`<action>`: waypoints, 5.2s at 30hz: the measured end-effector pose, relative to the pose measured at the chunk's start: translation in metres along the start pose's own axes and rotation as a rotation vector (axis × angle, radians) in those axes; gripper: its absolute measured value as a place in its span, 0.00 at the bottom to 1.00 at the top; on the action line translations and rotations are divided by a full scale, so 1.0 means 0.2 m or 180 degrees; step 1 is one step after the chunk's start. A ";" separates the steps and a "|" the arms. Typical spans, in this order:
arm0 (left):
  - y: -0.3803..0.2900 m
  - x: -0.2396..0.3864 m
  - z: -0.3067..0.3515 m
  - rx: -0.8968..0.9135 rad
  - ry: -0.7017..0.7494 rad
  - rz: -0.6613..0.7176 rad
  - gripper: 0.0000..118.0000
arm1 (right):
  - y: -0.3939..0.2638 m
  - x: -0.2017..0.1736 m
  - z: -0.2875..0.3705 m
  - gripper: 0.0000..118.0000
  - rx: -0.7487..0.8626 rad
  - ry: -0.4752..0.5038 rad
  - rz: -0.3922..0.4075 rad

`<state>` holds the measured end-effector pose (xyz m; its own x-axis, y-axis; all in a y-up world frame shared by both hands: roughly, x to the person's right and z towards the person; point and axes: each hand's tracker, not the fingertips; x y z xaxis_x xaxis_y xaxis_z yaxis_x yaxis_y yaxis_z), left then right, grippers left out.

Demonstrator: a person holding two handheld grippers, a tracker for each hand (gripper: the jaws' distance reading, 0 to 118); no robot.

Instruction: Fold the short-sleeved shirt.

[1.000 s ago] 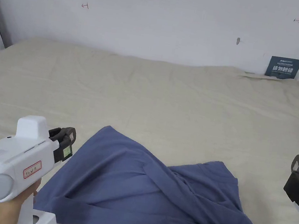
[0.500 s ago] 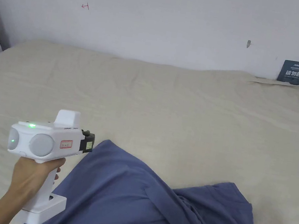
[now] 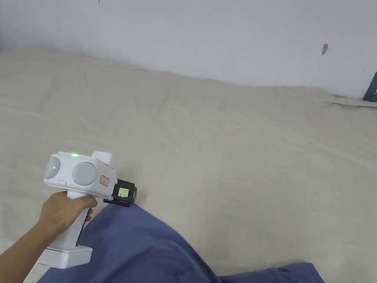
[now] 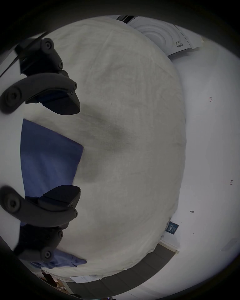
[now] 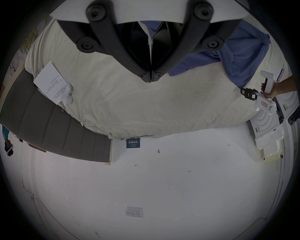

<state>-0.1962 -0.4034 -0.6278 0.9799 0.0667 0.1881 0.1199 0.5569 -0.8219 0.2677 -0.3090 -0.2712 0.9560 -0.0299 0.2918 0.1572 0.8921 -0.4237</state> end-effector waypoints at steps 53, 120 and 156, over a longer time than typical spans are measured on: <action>-0.40 -0.07 0.87 0.0921 -0.0571 0.0239 0.00 | -0.11 -0.08 -0.69 0.09 -0.1424 0.0654 0.0064; -0.06 -0.36 1.25 0.1944 -0.0009 0.0373 0.00 | 0.65 0.17 -0.78 0.09 -0.0245 0.0518 -0.0638; -1.69 -0.41 1.12 0.0226 0.0364 0.0745 0.00 | -0.69 0.33 0.19 0.09 -0.1715 0.0132 -0.0834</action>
<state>-0.3532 -0.4116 -0.2456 0.9918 0.1087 -0.0680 -0.1196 0.5942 -0.7954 0.2992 -0.4167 -0.1615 0.8757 -0.2453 0.4160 0.4819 0.4988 -0.7204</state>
